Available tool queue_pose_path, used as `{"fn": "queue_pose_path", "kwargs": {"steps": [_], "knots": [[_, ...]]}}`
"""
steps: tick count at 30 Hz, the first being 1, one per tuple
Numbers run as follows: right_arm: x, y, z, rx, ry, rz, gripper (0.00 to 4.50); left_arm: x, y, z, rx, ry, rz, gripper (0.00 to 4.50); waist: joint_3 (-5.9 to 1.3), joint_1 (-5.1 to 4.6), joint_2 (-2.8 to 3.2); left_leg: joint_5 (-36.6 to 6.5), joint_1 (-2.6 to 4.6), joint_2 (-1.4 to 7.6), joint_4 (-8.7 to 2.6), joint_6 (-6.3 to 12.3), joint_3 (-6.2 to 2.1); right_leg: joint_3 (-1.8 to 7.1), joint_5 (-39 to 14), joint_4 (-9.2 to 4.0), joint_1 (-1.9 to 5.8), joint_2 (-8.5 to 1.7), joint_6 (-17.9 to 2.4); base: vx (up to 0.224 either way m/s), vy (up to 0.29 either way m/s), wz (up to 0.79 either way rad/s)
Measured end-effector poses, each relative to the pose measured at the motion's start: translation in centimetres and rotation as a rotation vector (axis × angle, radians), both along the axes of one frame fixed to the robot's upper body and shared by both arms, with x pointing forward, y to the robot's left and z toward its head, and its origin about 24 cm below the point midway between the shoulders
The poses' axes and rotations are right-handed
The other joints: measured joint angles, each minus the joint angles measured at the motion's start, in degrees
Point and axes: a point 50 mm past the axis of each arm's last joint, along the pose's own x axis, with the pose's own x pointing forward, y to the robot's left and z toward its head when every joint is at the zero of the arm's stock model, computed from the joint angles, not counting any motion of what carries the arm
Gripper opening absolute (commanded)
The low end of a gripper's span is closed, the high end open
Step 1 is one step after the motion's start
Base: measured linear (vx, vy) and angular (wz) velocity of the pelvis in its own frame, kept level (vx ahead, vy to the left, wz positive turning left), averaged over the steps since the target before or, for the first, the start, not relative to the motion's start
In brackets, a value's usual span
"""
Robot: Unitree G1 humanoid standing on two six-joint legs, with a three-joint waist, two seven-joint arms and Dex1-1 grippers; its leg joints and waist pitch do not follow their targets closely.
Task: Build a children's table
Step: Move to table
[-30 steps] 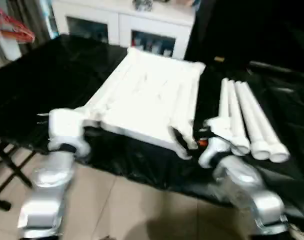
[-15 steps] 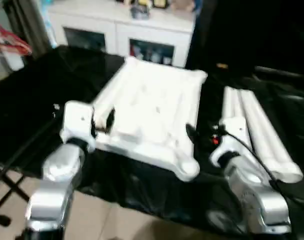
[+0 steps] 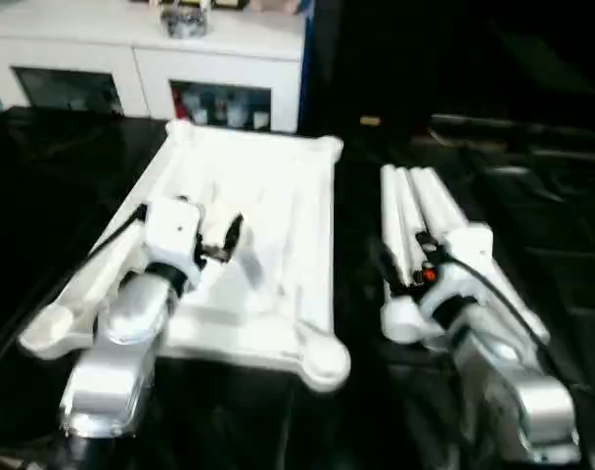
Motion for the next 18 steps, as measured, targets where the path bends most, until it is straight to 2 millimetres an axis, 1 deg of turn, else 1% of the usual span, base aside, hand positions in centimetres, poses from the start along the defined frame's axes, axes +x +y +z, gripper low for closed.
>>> {"fn": "queue_pose_path", "kwargs": {"steps": [1,2,3,4,5,7,8,9,10,11,13,14,15,18], "knots": [[0.0,-0.2,0.1,-0.016,0.003,0.020,4.05,0.0,-0.4,0.2,-0.004,-0.002,-0.058,4.50,-0.13,0.11,-0.15,0.3,-0.31,-0.11,-0.08,0.11,0.29,-0.13,0.4,-0.01,-0.57,-1.00,1.0,0.000,0.000,0.00],[0.0,-0.5,0.1,-0.042,0.015,0.060,4.05,-0.1,-1.3,0.4,-0.002,-0.008,-0.162,4.50,-0.18,0.45,-0.30,0.7,-0.73,-0.14,-0.69,-0.13,0.79,-0.16,0.7,0.07,-1.18,-1.29,0.9,0.000,0.000,0.00],[-0.1,-0.6,0.0,-0.054,0.025,0.082,4.05,-0.3,-1.9,0.4,-0.001,-0.009,-0.228,4.50,-0.14,0.70,-0.36,1.0,-0.75,-0.07,-1.51,-0.21,1.15,-0.15,0.9,-0.14,-1.45,-1.38,0.9,0.000,0.000,0.00],[-0.1,-0.6,-0.1,-0.060,0.032,0.099,4.05,-0.4,-2.4,0.3,-0.006,-0.005,-0.276,4.50,-0.07,0.65,-0.47,1.5,-0.49,0.14,-2.31,-0.22,1.73,-0.09,1.2,-0.44,-1.52,-1.42,0.7,-0.043,-0.056,0.00],[-0.2,-0.6,-0.2,-0.065,0.043,0.124,4.05,-0.6,-2.8,0.3,-0.008,0.002,-0.329,4.50,-0.06,0.61,-0.47,1.9,-0.22,0.64,-2.98,-0.44,2.44,-0.20,1.3,-0.85,-1.43,-1.39,0.5,-0.043,-0.056,0.00],[-0.5,-0.9,-0.2,-0.121,0.061,0.222,4.05,-1.0,-2.9,0.4,0.013,0.049,-0.473,4.50,0.03,0.80,-0.36,2.3,0.05,1.21,-3.66,-0.78,3.20,-0.34,1.5,-1.31,-1.34,-1.32,-0.1,0.000,0.000,0.00],[-0.6,-1.4,-0.2,-0.149,0.070,0.256,4.05,-1.2,-2.6,0.4,0.035,0.076,-0.525,4.50,0.08,0.80,-0.33,2.3,0.37,1.56,-3.96,-0.79,3.97,-0.28,1.6,-1.37,-1.23,-1.36,-0.1,0.000,0.000,0.00],[-0.7,-1.7,-0.2,-0.164,0.077,0.275,4.05,-1.2,-2.3,0.4,0.049,0.091,-0.553,4.50,0.17,0.77,-0.23,2.3,0.64,1.83,-4.05,-0.80,4.39,-0.27,1.5,-1.38,-1.08,-1.38,0.0,0.000,0.000,0.00],[-0.8,-1.8,-0.1,-0.175,0.081,0.292,4.05,-1.1,-2.2,0.4,0.062,0.103,-0.571,4.50,0.27,0.77,-0.11,2.3,0.79,1.99,-4.05,-0.80,4.60,-0.29,1.5,-1.36,-0.98,-1.38,0.1,0.000,0.000,0.00],[-0.7,-1.9,0.0,-0.178,0.080,0.303,4.05,-0.9,-2.1,0.4,0.064,0.108,-0.571,4.50,0.39,0.85,0.12,2.3,0.88,2.10,-4.09,-0.80,4.76,-0.31,1.5,-1.36,-0.94,-1.41,0.1,0.000,0.000,0.00],[-0.7,-1.8,0.1,-0.178,0.076,0.309,4.05,-0.7,-2.1,0.2,0.042,0.105,-0.546,4.50,0.51,0.83,0.37,2.3,0.93,2.26,-4.11,-0.80,5.13,-0.32,1.5,-1.33,-0.97,-1.51,0.1,0.000,0.000,0.00],[-0.6,-1.8,0.1,-0.178,0.073,0.307,4.05,-0.5,-2.0,0.1,0.021,0.097,-0.525,4.50,0.53,0.79,0.39,2.3,0.92,2.38,-4.11,-0.80,5.44,-0.31,1.7,-1.33,-1.00,-1.56,0.1,0.000,0.000,0.00],[-0.6,-1.8,0.2,-0.178,0.073,0.305,4.05,-0.5,-2.0,0.1,0.011,0.093,-0.518,4.50,0.53,0.79,0.39,2.3,0.92,2.46,-4.10,-0.80,5.55,-0.31,1.7,-1.33,-1.00,-1.57,0.1,0.000,0.000,0.00],[-0.8,-1.8,0.2,-0.172,0.085,0.335,4.05,-0.9,-1.6,0.2,0.020,0.106,-0.565,4.50,0.53,0.73,0.30,2.5,0.92,2.53,-4.09,-0.87,5.65,-0.31,1.7,-1.32,-1.05,-1.57,0.0,0.000,0.000,0.00]]}}
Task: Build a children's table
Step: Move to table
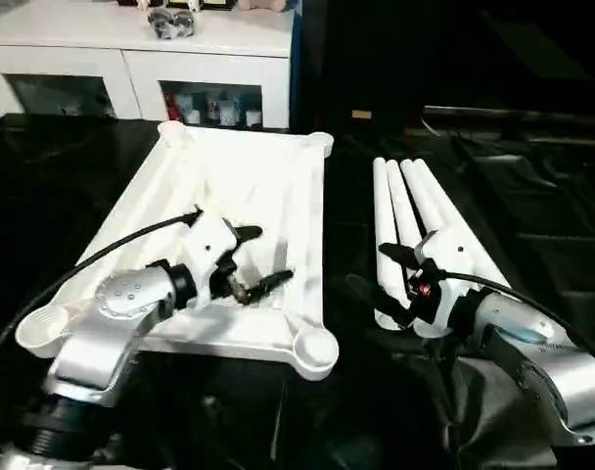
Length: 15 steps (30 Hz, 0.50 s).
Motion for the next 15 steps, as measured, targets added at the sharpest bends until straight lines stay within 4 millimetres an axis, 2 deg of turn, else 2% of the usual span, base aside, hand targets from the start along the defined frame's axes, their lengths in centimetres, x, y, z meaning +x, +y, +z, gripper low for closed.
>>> {"fn": "queue_pose_path", "kwargs": {"steps": [5,13,15], "knots": [[-1.0,0.4,0.2,-0.026,0.037,0.151,4.05,-2.1,0.6,-0.7,0.058,0.131,-0.169,4.50,-0.04,0.02,-0.08,0.0,-0.25,0.10,0.01,-0.01,0.21,0.02,0.1,-0.01,-0.31,-0.01,-0.2,0.000,0.000,0.00],[-1.4,0.9,0.0,-0.061,0.088,0.288,4.05,-3.7,1.9,-1.2,0.189,0.232,-0.304,4.50,-0.07,0.08,-0.14,0.1,-0.33,0.22,0.04,0.06,0.63,0.04,-0.1,-0.05,-0.40,-0.13,-0.2,0.000,0.000,0.00],[-1.4,1.0,0.1,-0.076,0.092,0.314,4.07,-3.9,2.1,-1.6,0.229,0.247,-0.315,4.16,-0.05,0.07,-0.24,0.1,-0.30,0.25,0.03,0.06,0.69,0.03,-0.1,-0.02,-0.40,-0.17,-0.2,0.000,0.000,0.00]]}}
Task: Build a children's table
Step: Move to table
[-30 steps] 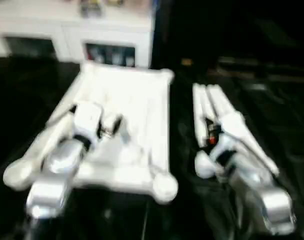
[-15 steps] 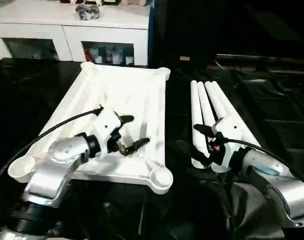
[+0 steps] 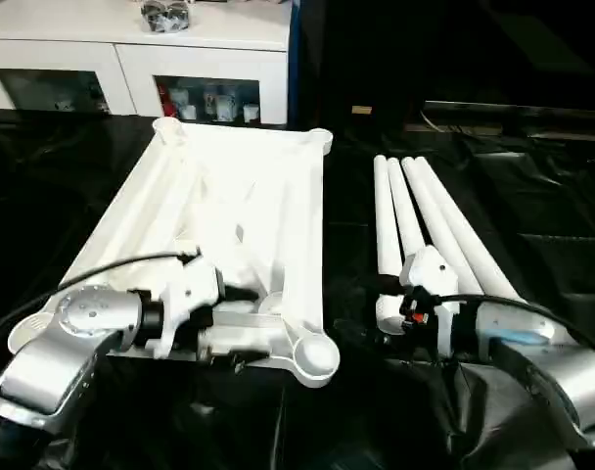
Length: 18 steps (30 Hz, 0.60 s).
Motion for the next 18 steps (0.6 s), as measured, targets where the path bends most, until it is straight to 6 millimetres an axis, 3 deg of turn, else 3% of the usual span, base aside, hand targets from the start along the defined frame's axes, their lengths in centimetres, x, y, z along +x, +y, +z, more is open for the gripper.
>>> {"fn": "queue_pose_path", "kwargs": {"steps": [3,5,9,12,18], "knots": [[-0.2,0.2,-0.3,-0.013,0.018,0.032,4.07,-0.1,0.2,-0.4,0.028,0.004,-0.001,4.12,-0.01,0.02,-0.12,0.0,0.03,0.05,0.00,0.00,0.10,-0.02,0.0,0.04,0.00,-0.04,0.0,0.000,0.000,0.00],[-0.2,0.2,-0.4,-0.021,0.026,0.043,4.07,-0.2,0.4,-0.5,0.039,0.014,-0.001,3.77,-0.01,0.02,-0.12,0.0,0.07,0.05,-0.01,0.00,0.27,-0.04,0.0,0.09,0.00,-0.18,0.0,0.000,0.000,0.00],[-0.3,0.4,-0.7,-0.042,0.040,0.078,4.07,-0.3,1.1,-0.8,0.068,0.037,0.001,3.69,-0.01,0.02,-0.13,0.0,0.07,0.07,0.00,0.02,0.55,-0.03,0.0,0.08,0.01,-0.33,0.1,0.000,0.000,0.00],[-0.4,0.6,-0.8,-0.055,0.045,0.099,4.07,-0.3,1.6,-1.2,0.109,0.049,0.011,3.31,-0.01,0.04,-0.13,0.1,0.06,0.07,0.00,0.13,0.61,-0.03,0.0,0.07,0.01,-0.37,0.1,0.000,0.000,0.00],[-0.6,1.0,-0.9,-0.061,0.058,0.143,4.07,-0.2,2.1,-2.0,0.142,0.089,0.033,2.95,-0.02,0.05,-0.13,0.1,0.07,0.07,0.00,0.13,0.62,-0.03,0.1,0.08,0.01,-0.38,0.1,0.000,0.000,0.00]]}}
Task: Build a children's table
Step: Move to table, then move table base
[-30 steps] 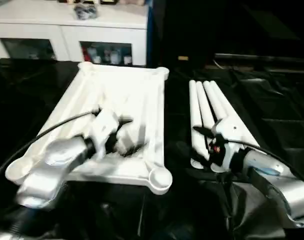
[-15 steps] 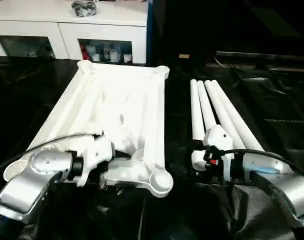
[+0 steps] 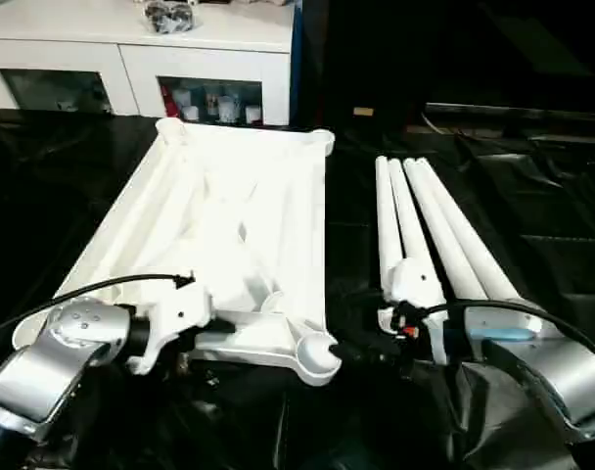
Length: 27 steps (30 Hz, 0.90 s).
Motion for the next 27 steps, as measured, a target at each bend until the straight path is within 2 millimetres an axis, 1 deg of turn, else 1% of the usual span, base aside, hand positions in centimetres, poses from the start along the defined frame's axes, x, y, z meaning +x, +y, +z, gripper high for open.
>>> {"fn": "queue_pose_path", "kwargs": {"steps": [5,7,8,9,11,12,13,14,17,18,20,23,24,25,26,27], "knots": [[-0.18,0.10,-0.14,-0.005,0.014,0.023,4.07,0.77,0.08,0.30,0.022,-0.025,0.005,2.54,0.00,0.04,-0.01,0.0,0.00,0.01,0.01,0.00,0.00,-0.01,0.0,0.01,0.02,-0.01,0.0,0.000,0.000,0.00],[-0.23,0.12,-0.18,-0.005,0.018,0.029,4.07,0.75,0.04,0.21,0.019,-0.019,0.004,2.39,-0.01,0.04,-0.02,0.0,0.00,0.01,0.01,0.00,0.00,-0.01,0.0,0.01,0.02,-0.01,0.0,0.000,0.000,0.00],[-0.27,0.16,-0.21,-0.006,0.021,0.035,4.07,0.72,0.03,0.15,0.019,-0.014,0.002,2.39,-0.01,0.04,-0.02,0.0,0.00,0.01,0.01,0.00,0.00,-0.01,0.0,0.01,0.01,-0.01,0.0,0.000,0.000,0.00],[-0.30,0.20,-0.25,-0.008,0.022,0.038,4.07,0.71,0.01,0.13,0.019,-0.012,0.001,2.17,-0.01,0.04,-0.02,0.0,0.00,0.01,0.01,0.00,0.01,-0.02,0.0,0.01,0.01,-0.01,0.0,0.000,0.000,0.00],[-0.34,0.24,-0.33,-0.014,0.023,0.041,4.07,0.71,0.01,0.13,0.019,-0.010,0.000,2.01,-0.01,0.05,-0.01,0.0,0.00,0.01,0.00,0.00,0.00,-0.02,0.0,0.01,0.00,-0.01,0.0,0.000,0.000,0.00],[-0.36,0.28,-0.37,-0.016,0.024,0.043,4.07,0.70,0.00,0.13,0.019,-0.007,-0.003,2.01,-0.01,0.07,-0.01,0.0,0.00,0.01,0.00,0.00,0.00,-0.02,0.0,0.01,0.01,-0.01,0.0,0.000,0.000,0.00],[-0.39,0.32,-0.41,-0.018,0.025,0.045,4.07,0.66,0.00,0.11,0.019,-0.002,-0.007,1.78,-0.01,0.07,-0.01,0.0,0.00,0.01,0.01,0.00,0.00,-0.01,0.0,0.01,0.01,-0.01,0.0,0.000,0.000,0.00],[-0.42,0.36,-0.46,-0.020,0.025,0.048,4.07,0.62,-0.02,0.08,0.020,0.002,-0.011,1.78,-0.01,0.08,-0.01,0.0,0.00,0.01,0.01,0.00,0.00,-0.01,0.0,0.01,0.01,-0.01,0.0,0.000,0.000,0.00],[-0.51,0.52,-0.57,-0.025,0.023,0.058,4.07,0.53,-0.11,-0.05,0.023,0.010,-0.021,1.50,-0.01,0.12,-0.01,0.0,0.00,0.01,0.01,0.00,0.01,-0.01,0.0,0.01,0.01,-0.01,0.0,0.000,0.000,0.00],[-0.52,0.55,-0.58,-0.024,0.022,0.060,4.07,0.53,-0.10,-0.05,0.024,0.011,-0.021,1.50,-0.01,0.12,-0.01,0.0,0.00,0.01,0.01,0.00,0.00,-0.02,0.0,0.01,0.01,-0.01,0.0,0.000,0.000,0.00],[-0.52,0.57,-0.56,-0.023,0.019,0.061,4.07,0.47,-0.09,-0.11,0.026,0.014,-0.019,1.25,-0.01,0.18,-0.01,0.0,0.01,0.01,0.01,0.00,0.00,-0.02,0.0,0.02,0.02,-0.01,0.0,0.000,0.000,0.00],[-0.52,0.59,-0.54,-0.022,0.016,0.062,4.07,0.37,-0.13,-0.14,0.028,0.011,-0.013,1.13,-0.01,0.19,-0.01,0.0,0.01,0.01,0.01,0.00,0.00,-0.01,0.0,0.01,0.02,-0.02,0.0,0.000,0.000,0.00],[-0.52,0.60,-0.55,-0.023,0.015,0.062,4.07,0.32,-0.13,-0.15,0.028,0.012,-0.010,1.03,-0.01,0.19,-0.01,0.0,0.00,0.01,0.01,0.00,0.01,0.00,0.0,0.00,0.02,-0.01,0.0,0.000,0.000,0.00],[-0.51,0.59,-0.55,-0.025,0.014,0.062,4.07,0.28,-0.12,-0.15,0.028,0.011,-0.005,0.82,-0.01,0.18,-0.01,0.0,0.00,0.01,0.01,0.00,0.01,0.00,0.0,0.00,0.02,-0.01,0.0,0.000,0.000,0.00],[-0.49,0.58,-0.57,-0.030,0.010,0.061,4.07,0.11,-0.11,-0.18,0.027,0.013,0.009,0.82,-0.01,0.17,-0.01,0.0,0.00,0.01,0.01,0.00,0.01,0.00,0.0,-0.01,0.02,-0.01,0.0,0.000,0.000,0.00],[-0.48,0.57,-0.58,-0.033,0.008,0.060,4.07,-0.06,-0.28,-0.19,0.024,0.012,0.009,0.70,-0.01,0.12,0.00,0.0,-0.01,0.01,0.01,0.00,0.02,0.01,0.0,-0.02,0.02,-0.02,0.0,0.000,0.000,0.00]]}}
